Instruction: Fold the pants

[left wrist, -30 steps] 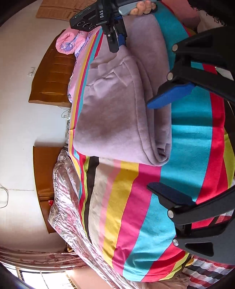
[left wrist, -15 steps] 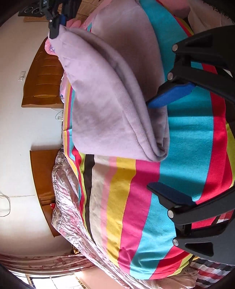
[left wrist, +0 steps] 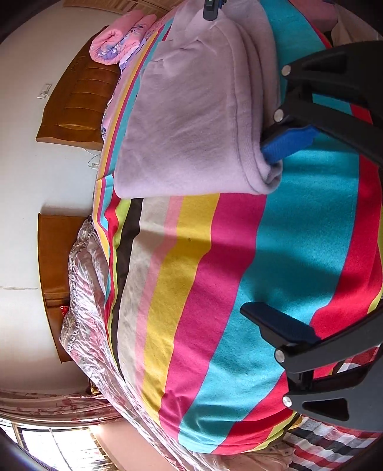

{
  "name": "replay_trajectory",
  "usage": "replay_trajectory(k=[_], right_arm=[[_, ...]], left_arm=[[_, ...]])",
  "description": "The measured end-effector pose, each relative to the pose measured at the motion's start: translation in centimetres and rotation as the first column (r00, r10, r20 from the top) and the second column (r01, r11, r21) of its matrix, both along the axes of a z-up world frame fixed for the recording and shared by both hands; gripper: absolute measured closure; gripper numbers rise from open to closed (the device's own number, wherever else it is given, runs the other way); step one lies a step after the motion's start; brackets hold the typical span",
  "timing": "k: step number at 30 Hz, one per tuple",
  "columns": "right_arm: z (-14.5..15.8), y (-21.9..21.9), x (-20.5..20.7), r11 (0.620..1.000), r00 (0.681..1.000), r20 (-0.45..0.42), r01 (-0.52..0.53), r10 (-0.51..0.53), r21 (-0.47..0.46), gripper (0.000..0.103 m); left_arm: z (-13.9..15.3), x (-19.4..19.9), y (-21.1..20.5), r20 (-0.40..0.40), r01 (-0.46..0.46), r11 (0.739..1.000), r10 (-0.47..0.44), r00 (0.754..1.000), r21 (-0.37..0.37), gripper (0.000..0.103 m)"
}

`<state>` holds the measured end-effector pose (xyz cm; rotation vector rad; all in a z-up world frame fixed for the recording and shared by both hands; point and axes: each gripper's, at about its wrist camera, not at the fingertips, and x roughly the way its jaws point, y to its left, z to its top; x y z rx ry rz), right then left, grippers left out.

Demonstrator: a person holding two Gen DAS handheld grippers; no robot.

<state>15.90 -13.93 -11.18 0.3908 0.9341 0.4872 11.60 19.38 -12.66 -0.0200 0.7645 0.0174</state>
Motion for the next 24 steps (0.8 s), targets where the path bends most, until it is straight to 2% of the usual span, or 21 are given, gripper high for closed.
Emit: replay_trajectory(k=[2,5,9,11,13,15,17,19,20,21,22,24], right_arm=[[-0.3,0.1,0.1,1.0,1.0,-0.004,-0.007,0.007,-0.007,0.089],[-2.3,-0.4,0.5,1.0,0.997,-0.071,0.009,-0.008,0.01,0.089],[-0.3,0.1,0.0,1.0,1.0,0.004,-0.017,0.017,0.008,0.089],[-0.8,0.2,0.0,1.0,1.0,-0.009,-0.024,0.024,0.003,0.089],[-2.8,-0.3,0.4,1.0,0.998,-0.06,-0.017,0.018,0.006,0.089],[-3.1,-0.8,0.4,0.999,0.998,-0.059,-0.009,0.012,0.05,0.091],[-2.2,-0.3,0.2,1.0,0.999,-0.033,-0.028,0.028,-0.012,0.09],[-0.9,-0.3,-0.1,0.995,0.999,0.001,-0.035,0.035,-0.09,0.076],[0.0,-0.5,-0.4,0.991,0.999,0.034,-0.023,0.028,-0.134,0.072],[0.9,-0.9,-0.6,0.985,0.997,0.074,-0.005,0.019,-0.173,0.061],[1.6,-1.2,-0.8,0.978,0.994,0.112,0.012,0.012,-0.21,0.05],[2.9,-1.2,-0.5,0.961,0.985,0.171,0.018,0.03,-0.275,0.043]], left_arm=[[-0.1,0.0,0.1,-0.003,-0.006,1.0,0.006,1.0,-0.01,0.011],[-0.1,0.0,0.3,-0.004,-0.015,1.0,0.015,1.0,-0.023,0.011],[-0.1,0.0,1.1,-0.01,-0.043,0.995,0.042,0.999,-0.095,0.011],[-0.3,-0.2,1.5,-0.013,-0.053,0.991,0.052,0.999,-0.12,0.011],[-0.4,-0.4,1.3,-0.013,-0.057,0.992,0.056,0.998,-0.115,0.011],[-0.2,-0.5,0.9,-0.012,-0.058,0.995,0.057,0.998,-0.081,0.011],[0.2,-1.1,0.4,-0.018,-0.049,0.998,0.048,0.999,-0.025,0.011],[0.8,-2.2,-0.3,-0.028,-0.018,0.997,0.02,0.999,0.077,0.011],[1.2,-3.0,-0.4,-0.029,-0.013,0.991,0.017,0.999,0.131,0.011],[1.7,-3.7,-0.3,-0.031,-0.012,0.986,0.017,0.999,0.165,0.011],[2.6,-4.3,0.0,-0.027,-0.015,0.985,0.02,0.999,0.175,0.011],[5.7,-5.0,0.5,0.031,-0.026,0.994,0.022,0.999,0.111,0.011]])
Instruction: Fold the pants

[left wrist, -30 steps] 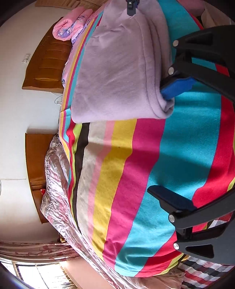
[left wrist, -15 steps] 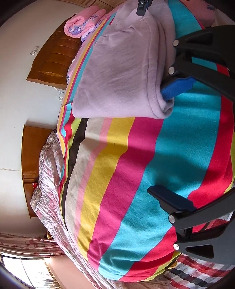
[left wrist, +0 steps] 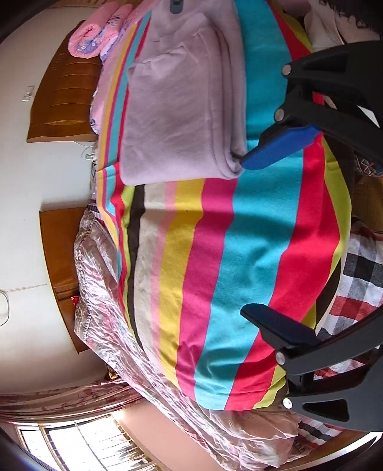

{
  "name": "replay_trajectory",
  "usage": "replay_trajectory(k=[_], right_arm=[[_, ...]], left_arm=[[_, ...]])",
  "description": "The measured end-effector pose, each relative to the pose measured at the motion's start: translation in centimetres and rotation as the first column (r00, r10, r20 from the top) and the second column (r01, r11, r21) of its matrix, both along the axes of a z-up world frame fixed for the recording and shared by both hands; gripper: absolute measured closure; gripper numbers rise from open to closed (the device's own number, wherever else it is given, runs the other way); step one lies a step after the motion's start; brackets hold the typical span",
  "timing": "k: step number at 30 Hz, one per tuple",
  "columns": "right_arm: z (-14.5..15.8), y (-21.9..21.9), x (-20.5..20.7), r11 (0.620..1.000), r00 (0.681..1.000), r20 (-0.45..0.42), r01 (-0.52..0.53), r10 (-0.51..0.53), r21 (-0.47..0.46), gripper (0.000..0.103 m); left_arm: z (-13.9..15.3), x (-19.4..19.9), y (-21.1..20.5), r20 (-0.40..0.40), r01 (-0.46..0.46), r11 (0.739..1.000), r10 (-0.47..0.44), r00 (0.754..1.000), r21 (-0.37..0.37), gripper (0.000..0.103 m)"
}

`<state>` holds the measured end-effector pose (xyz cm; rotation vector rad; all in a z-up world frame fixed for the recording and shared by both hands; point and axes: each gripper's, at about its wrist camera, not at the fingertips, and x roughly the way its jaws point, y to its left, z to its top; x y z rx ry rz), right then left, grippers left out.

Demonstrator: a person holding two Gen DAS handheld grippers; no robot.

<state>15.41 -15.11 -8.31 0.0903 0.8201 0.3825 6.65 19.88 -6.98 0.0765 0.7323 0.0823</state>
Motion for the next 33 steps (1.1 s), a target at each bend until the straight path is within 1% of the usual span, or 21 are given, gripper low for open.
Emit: replay_trajectory(k=[2,4,5,7,8,10,12,13,14,15,16,17,18,21,23,25,26,27,30,32,33], right_arm=[[0.8,0.9,1.0,0.998,0.998,0.044,-0.05,0.052,-0.042,0.043],[1.1,2.7,2.5,0.99,0.991,0.076,-0.098,0.106,-0.105,0.043],[1.2,3.8,3.2,0.984,0.986,0.096,-0.125,0.138,-0.131,0.043],[1.1,5.6,4.7,0.971,0.974,0.105,-0.183,0.201,-0.156,0.043],[0.9,6.5,5.3,0.964,0.971,0.097,-0.201,0.22,-0.172,0.043],[0.2,7.5,6.2,0.952,0.962,0.089,-0.237,0.258,-0.193,0.043],[-1.5,7.9,7.2,0.945,0.967,0.045,-0.232,0.249,-0.229,0.043],[-2.5,7.8,7.7,0.94,0.97,0.014,-0.23,0.242,-0.25,0.043],[-3.3,7.4,8.0,0.943,0.97,0.002,-0.237,0.244,-0.233,0.042],[-3.4,7.0,7.9,0.949,0.967,0.014,-0.245,0.253,-0.2,0.041],[-3.4,6.8,8.0,0.951,0.967,0.006,-0.25,0.255,-0.183,0.041],[-3.4,6.7,8.0,0.952,0.967,0.004,-0.25,0.255,-0.177,0.041],[-3.4,6.7,8.1,0.952,0.967,0.006,-0.251,0.256,-0.173,0.041],[-3.3,6.4,8.0,0.954,0.965,0.006,-0.259,0.263,-0.148,0.038],[-2.1,5.7,7.6,0.962,0.969,0.011,-0.244,0.248,-0.124,0.039],[0.0,3.8,6.6,0.975,0.978,0.074,-0.187,0.196,-0.12,0.036],[0.7,2.4,6.2,0.98,0.983,0.094,-0.145,0.158,-0.134,0.028],[1.0,0.9,6.2,0.982,0.989,0.091,-0.098,0.113,-0.159,0.025],[-0.8,-3.5,5.9,0.955,0.999,0.014,0.045,-0.043,-0.293,0.024],[-1.4,-6.1,4.0,0.949,0.996,0.01,0.085,-0.086,-0.304,0.024],[-1.1,-7.5,2.6,0.951,0.994,0.02,0.112,-0.111,-0.288,0.024]], left_arm=[[3.7,1.1,-0.6,0.086,0.054,0.993,-0.046,0.995,-0.103,0.009],[6.3,4.3,-3.3,0.132,0.148,0.98,-0.13,0.983,-0.134,0.004],[7.0,6.5,-4.9,0.135,0.201,0.967,-0.181,0.974,-0.155,0.002],[6.7,11.4,-8.0,0.09,0.269,0.936,-0.255,0.963,-0.227,0.002],[5.9,13.7,-9.5,0.057,0.286,0.927,-0.28,0.958,-0.245,0.002],[3.5,17.7,-11.4,-0.025,0.281,0.924,-0.297,0.955,-0.261,0.003],[0.9,20.0,-11.6,-0.088,0.247,0.933,-0.278,0.956,-0.263,0.003],[-0.5,20.8,-11.4,-0.117,0.22,0.946,-0.253,0.96,-0.239,0.003],[-2.1,21.5,-10.9,-0.15,0.182,0.959,-0.217,0.965,-0.216,0.003],[-3.4,21.9,-10.0,-0.175,0.152,0.961,-0.195,0.965,-0.233,0.004],[-3.8,22.1,-9.1,-0.174,0.14,0.948,-0.195,0.965,-0.285,0.004],[-3.6,22.0,-8.4,-0.15,0.13,0.941,-0.184,0.971,-0.313,0.004],[-3.6,22.1,-7.9,-0.142,0.103,0.944,-0.155,0.978,-0.315,0.004],[-4.1,22.5,-6.8,-0.152,0.053,0.939,-0.111,0.982,-0.339,0.004],[-4.1,22.6,-6.1,-0.167,0.007,0.94,-0.069,0.984,-0.342,0.004],[-4.0,22.5,-5.6,-0.159,-0.007,0.936,-0.053,0.986,-0.352,0.004],[-3.8,22.3,-5.6,-0.154,-0.012,0.939,-0.043,0.987,-0.343,0.004],[-3.8,22.3,-5.7,-0.154,-0.018,0.944,-0.035,0.988,-0.33,0.004],[-3.9,22.6,-6.3,-0.165,-0.03,0.956,-0.019,0.986,-0.292,0.004],[-3.3,22.2,-6.8,-0.153,-0.044,0.968,0.006,0.988,-0.246,0.006],[-2.2,21.6,-7.8,-0.121,-0.03,0.98,0.006,0.993,-0.195,0.01]])
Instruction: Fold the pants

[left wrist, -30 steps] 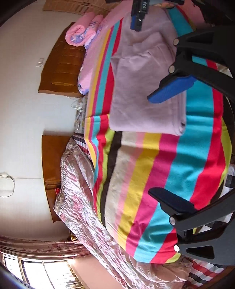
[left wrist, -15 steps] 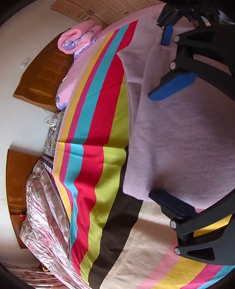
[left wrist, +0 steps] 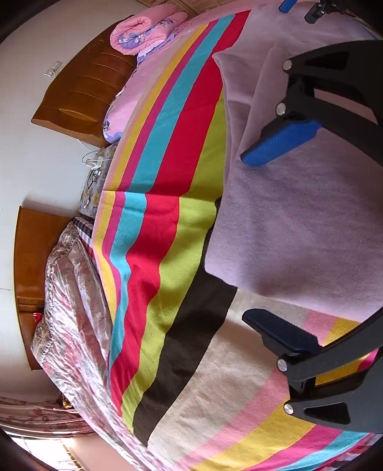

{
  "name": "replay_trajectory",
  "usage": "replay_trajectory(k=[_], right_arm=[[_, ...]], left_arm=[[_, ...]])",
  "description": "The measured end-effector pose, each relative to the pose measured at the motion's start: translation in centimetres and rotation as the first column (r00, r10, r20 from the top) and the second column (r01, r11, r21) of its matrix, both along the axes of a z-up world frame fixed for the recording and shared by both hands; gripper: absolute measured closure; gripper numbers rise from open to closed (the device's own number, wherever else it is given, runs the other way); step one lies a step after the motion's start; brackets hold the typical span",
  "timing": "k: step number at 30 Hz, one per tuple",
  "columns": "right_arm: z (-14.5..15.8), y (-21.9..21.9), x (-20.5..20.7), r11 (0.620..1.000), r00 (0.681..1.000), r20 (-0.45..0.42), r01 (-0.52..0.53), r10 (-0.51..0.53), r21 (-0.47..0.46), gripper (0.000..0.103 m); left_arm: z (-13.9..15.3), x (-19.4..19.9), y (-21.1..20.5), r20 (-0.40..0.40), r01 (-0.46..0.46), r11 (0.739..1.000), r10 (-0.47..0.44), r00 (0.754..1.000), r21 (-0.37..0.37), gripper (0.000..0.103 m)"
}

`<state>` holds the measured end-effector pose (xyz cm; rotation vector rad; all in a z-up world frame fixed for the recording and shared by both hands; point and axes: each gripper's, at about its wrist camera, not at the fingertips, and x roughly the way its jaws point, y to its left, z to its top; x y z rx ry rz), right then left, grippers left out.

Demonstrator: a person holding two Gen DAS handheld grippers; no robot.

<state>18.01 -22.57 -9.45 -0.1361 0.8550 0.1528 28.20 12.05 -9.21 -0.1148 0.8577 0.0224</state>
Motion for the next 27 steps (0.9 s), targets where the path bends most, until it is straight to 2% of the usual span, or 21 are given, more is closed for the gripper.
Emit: replay_trajectory(k=[1,2,4,5,6,7,8,9,10,11,15,16,17,18,20,21,23,25,27], right_arm=[[0.3,-1.4,-1.3,0.999,0.999,0.014,0.028,-0.029,0.018,0.024],[0.5,-2.7,-2.6,0.998,0.998,0.029,0.058,-0.059,0.035,0.024],[0.4,-5.3,-4.5,0.99,0.99,0.042,0.129,-0.131,0.064,0.024],[0.1,-6.3,-4.9,0.984,0.986,0.036,0.16,-0.163,0.074,0.024],[-0.2,-7.1,-5.0,0.98,0.983,0.031,0.18,-0.183,0.081,0.024],[-0.6,-7.6,-5.1,0.977,0.979,0.023,0.198,-0.2,0.081,0.024],[-0.8,-7.9,-5.0,0.975,0.977,0.016,0.211,-0.212,0.073,0.024],[-0.8,-7.9,-4.9,0.977,0.978,0.023,0.203,-0.205,0.067,0.024],[-0.8,-8.0,-4.9,0.98,0.982,0.033,0.184,-0.187,0.069,0.024],[-0.9,-8.1,-4.7,0.982,0.983,0.031,0.179,-0.181,0.063,0.023],[-3.4,-8.9,-4.8,0.986,0.986,-0.034,0.164,-0.165,-0.039,0.02],[-3.6,-9.0,-5.5,0.99,0.99,-0.004,0.139,-0.139,-0.034,0.02],[-3.8,-9.1,-6.2,0.992,0.993,-0.004,0.122,-0.122,-0.036,0.02],[-3.8,-9.3,-6.9,0.993,0.994,0.0,0.113,-0.113,-0.031,0.02],[-3.6,-9.7,-7.9,0.995,0.995,-0.012,0.102,-0.102,-0.01,0.02],[-3.3,-9.7,-8.2,0.995,0.995,-0.018,0.103,-0.103,-0.014,0.02],[-2.0,-9.7,-8.6,0.993,0.993,0.03,0.119,-0.118,-0.015,0.021],[-1.0,-9.7,-8.5,0.993,0.989,0.09,0.11,-0.113,0.039,0.02],[-2.2,-9.3,-7.5,0.995,0.995,0.034,0.087,-0.089,0.053,0.02]], left_arm=[[1.4,-0.7,-1.4,0.035,0.033,0.998,-0.035,0.999,0.044,0.011],[3.3,-1.3,-3.4,0.072,0.084,0.995,-0.088,0.994,0.058,0.01],[6.5,-1.9,-8.6,0.12,0.233,0.972,-0.235,0.964,0.035,0.007],[7.4,-1.9,-12.1,0.112,0.332,0.943,-0.332,0.937,0.022,0.006],[7.8,-1.8,-16.1,0.088,0.441,0.897,-0.441,0.893,0.013,0.004],[7.6,-1.9,-20.4,0.065,0.54,0.842,-0.539,0.84,0.014,0.004],[7.2,-1.8,-24.4,0.045,0.601,0.799,-0.602,0.798,0.02,0.004],[6.4,-1.6,-28.0,0.017,0.642,0.767,-0.642,0.767,0.019,0.004],[5.5,-1.2,-31.3,-0.019,0.675,0.738,-0.675,0.738,0.01,0.004],[4.4,-0.8,-33.9,-0.047,0.692,0.722,-0.692,0.721,-0.002,0.004],[-0.8,0.8,-40.1,-0.151,0.675,0.738,-0.667,0.73,0.004,0.006],[-2.4,0.9,-40.9,-0.177,0.664,0.748,-0.65,0.739,0.023,0.005],[-3.2,0.6,-41.6,-0.161,0.655,0.75,-0.638,0.753,0.09,0.002],[-3.5,0.3,-41.9,-0.153,0.657,0.745,-0.64,0.753,0.118,0.001],[-3.4,1.1,-41.6,-0.157,0.63,0.771,-0.614,0.774,0.094,0.001],[-3.4,1.2,-41.4,-0.152,0.626,0.775,-0.611,0.777,0.086,0.001],[-3.4,1.2,-41.5,-0.15,0.623,0.776,-0.608,0.78,0.096,0.001],[-3.4,1.3,-41.4,-0.148,0.619,0.779,-0.603,0.784,0.101,0.001],[-3.4,1.3,-41.5,-0.147,0.614,0.782,-0.599,0.787,0.105,0.001]])
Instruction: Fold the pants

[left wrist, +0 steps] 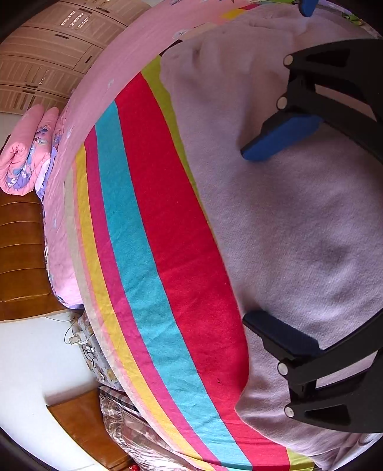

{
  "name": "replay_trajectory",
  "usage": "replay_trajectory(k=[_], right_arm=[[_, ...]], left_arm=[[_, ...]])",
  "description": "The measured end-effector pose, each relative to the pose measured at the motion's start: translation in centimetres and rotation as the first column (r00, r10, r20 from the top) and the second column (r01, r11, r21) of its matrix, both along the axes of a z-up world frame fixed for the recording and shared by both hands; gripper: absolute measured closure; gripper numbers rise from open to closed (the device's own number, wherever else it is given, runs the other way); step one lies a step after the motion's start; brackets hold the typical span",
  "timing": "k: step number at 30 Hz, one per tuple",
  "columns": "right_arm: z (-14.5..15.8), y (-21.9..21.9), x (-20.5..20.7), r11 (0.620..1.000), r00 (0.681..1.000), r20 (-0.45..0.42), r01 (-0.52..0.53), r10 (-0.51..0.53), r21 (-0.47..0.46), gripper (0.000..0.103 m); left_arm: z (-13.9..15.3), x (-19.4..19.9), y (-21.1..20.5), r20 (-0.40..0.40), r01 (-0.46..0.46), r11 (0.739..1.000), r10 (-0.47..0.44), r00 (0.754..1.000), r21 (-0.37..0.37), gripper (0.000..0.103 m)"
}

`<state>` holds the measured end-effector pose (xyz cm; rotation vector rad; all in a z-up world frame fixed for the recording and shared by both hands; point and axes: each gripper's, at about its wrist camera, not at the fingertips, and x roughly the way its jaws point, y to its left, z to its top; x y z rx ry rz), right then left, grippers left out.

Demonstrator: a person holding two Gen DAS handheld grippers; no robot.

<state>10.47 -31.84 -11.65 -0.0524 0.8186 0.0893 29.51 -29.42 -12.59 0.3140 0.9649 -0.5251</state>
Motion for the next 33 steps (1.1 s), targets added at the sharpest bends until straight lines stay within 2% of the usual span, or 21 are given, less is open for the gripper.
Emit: replay_trajectory(k=[1,2,3,4,7,10,11,13,15,17,20,22,25,27,28,29,31,33], right_arm=[[-1.3,0.3,0.3,0.999,0.999,-0.039,-0.002,0.001,-0.036,0.02],[-2.2,0.4,0.1,0.999,0.999,-0.036,-0.011,0.009,-0.049,0.019],[-2.3,0.0,-0.4,1.0,1.0,0.002,-0.013,0.013,-0.022,0.018],[-2.3,-0.3,-0.7,1.0,1.0,0.0,-0.016,0.016,-0.006,0.018],[-0.8,-1.2,-2.1,1.0,1.0,0.004,0.003,-0.003,0.013,0.019],[1.3,-4.4,-4.8,0.988,0.992,0.078,0.085,-0.096,0.131,0.019],[1.6,-5.9,-5.9,0.972,0.986,0.091,0.12,-0.14,0.2,0.019],[1.0,-9.5,-7.5,0.909,0.969,0.055,0.206,-0.241,0.363,0.018],[-0.6,-12.0,-8.8,0.829,0.947,-0.027,0.292,-0.319,0.477,0.018],[-1.9,-12.9,-9.8,0.77,0.934,-0.069,0.33,-0.351,0.546,0.018],[-2.3,-13.2,-9.7,0.715,0.928,-0.072,0.328,-0.364,0.617,0.019],[-2.2,-13.2,-8.6,0.69,0.925,-0.092,0.339,-0.37,0.639,0.019],[-2.5,-12.4,-6.6,0.663,0.923,-0.165,0.367,-0.349,0.653,0.018],[-2.3,-11.6,-6.1,0.673,0.923,-0.189,0.374,-0.334,0.638,0.018],[-2.2,-11.2,-5.7,0.664,0.928,-0.207,0.368,-0.311,0.651,0.018],[-2.3,-10.9,-5.3,0.649,0.926,-0.226,0.374,-0.303,0.662,0.017],[-2.0,-10.6,-4.7,0.665,0.921,-0.23,0.386,-0.315,0.639,0.017],[-2.0,-11.0,-4.5,0.633,0.908,-0.236,0.411,-0.345,0.656,0.017]], left_arm=[[-0.1,0.0,-0.1,0.002,-0.001,1.0,0.001,1.0,0.002,0.001],[-0.1,0.0,-0.1,0.002,-0.001,1.0,0.001,1.0,0.001,0.001],[-0.1,0.0,-0.1,0.003,-0.001,1.0,0.001,1.0,0.001,0.001],[-0.1,0.0,-0.2,0.003,-0.002,1.0,0.002,1.0,0.002,0.001],[-0.2,0.1,-0.2,0.003,-0.008,1.0,0.008,1.0,0.001,0.001],[-0.2,0.1,-0.4,0.001,-0.009,1.0,0.009,1.0,-0.003,0.001],[-0.2,0.0,-0.3,0.001,-0.01,1.0,0.01,1.0,-0.005,0.001],[0.7,-0.5,0.5,0.008,-0.033,0.998,0.034,0.999,-0.048,0.002],[2.6,-1.3,1.7,0.001,-0.047,0.987,0.048,0.999,-0.152,0.002],[4.9,-2.6,3.0,0.032,-0.04,0.978,0.047,0.998,-0.206,0.002],[7.6,-4.5,5.1,0.113,-0.031,0.98,0.054,0.992,-0.195,0.001],[8.6,-5.4,7.4,0.151,-0.06,0.983,0.086,0.985,-0.172,0.001],[9.8,-6.7,12.0,0.173,-0.129,0.974,0.162,0.971,-0.184,0.001],[10.4,-7.6,15.4,0.189,-0.177,0.965,0.214,0.958,-0.193,0.001],[10.6,-8.1,17.0,0.201,-0.2,0.961,0.238,0.95,-0.191,0.001],[10.7,-8.5,18.5,0.211,-0.221,0.957,0.259,0.942,-0.189,0.001],[10.6,-9.2,21.4,0.23,-0.268,0.947,0.305,0.924,-0.178,0.001],[9.9,-9.5,23.9,0.224,-0.307,0.935,0.341,0.913,-0.175,0.001]])
